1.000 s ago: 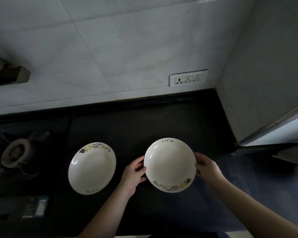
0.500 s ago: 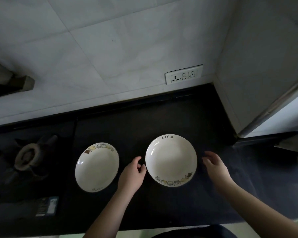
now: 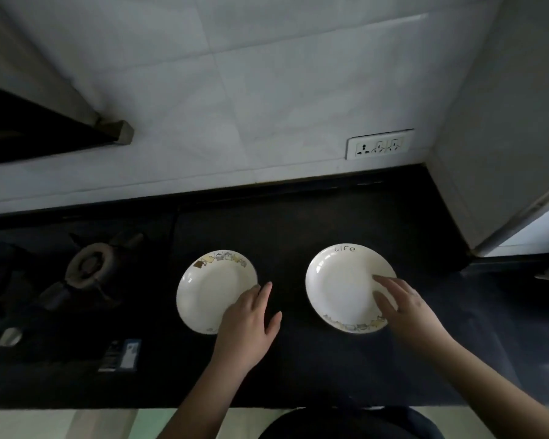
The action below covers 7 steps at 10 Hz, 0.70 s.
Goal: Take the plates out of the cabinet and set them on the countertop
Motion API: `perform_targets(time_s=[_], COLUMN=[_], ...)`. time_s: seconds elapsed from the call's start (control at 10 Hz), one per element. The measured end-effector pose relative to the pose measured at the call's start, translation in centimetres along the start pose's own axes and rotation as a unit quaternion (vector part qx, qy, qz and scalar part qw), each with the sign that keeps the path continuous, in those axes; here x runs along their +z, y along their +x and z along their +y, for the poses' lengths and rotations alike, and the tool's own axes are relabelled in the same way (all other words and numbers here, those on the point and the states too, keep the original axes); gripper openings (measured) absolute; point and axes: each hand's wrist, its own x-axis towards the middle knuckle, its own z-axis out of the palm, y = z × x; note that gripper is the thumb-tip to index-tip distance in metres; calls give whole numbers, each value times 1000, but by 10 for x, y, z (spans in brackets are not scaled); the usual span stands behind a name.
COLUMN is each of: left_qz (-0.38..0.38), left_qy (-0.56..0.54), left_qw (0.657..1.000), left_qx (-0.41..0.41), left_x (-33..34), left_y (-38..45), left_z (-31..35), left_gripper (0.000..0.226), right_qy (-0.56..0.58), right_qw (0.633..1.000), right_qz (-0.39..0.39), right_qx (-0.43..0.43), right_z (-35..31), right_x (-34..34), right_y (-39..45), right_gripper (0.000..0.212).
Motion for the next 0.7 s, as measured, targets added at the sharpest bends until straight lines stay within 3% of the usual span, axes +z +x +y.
perform_targets(time_s=[0.1, 0.3, 0.4, 0.5, 0.7], left_qz=[-44, 47, 79, 61, 7], left_qy=[-11, 5, 20, 28, 20], left_qw=[999, 996, 992, 989, 986], left_qx=[19, 72, 101, 135, 166], left_x=[-9, -14, -8, 7, 36], left_y=[-20, -51, -68, -89, -136], left_z=[-15, -53, -66, -72, -71], left_gripper=[70, 68, 64, 63, 63], right_qy=[-45, -182, -263, -310, -303], right_qw=[997, 975, 951, 935, 938], right_qz=[-11, -23, -15, -12, 11], right_qx=[-59, -124, -162, -172, -170], right_z=[-32, -74, -84, -79, -40], right_x=[23, 72, 92, 106, 121], right_y=[-14, -42, -63, -90, -145], right_gripper=[49, 77, 80, 67, 59])
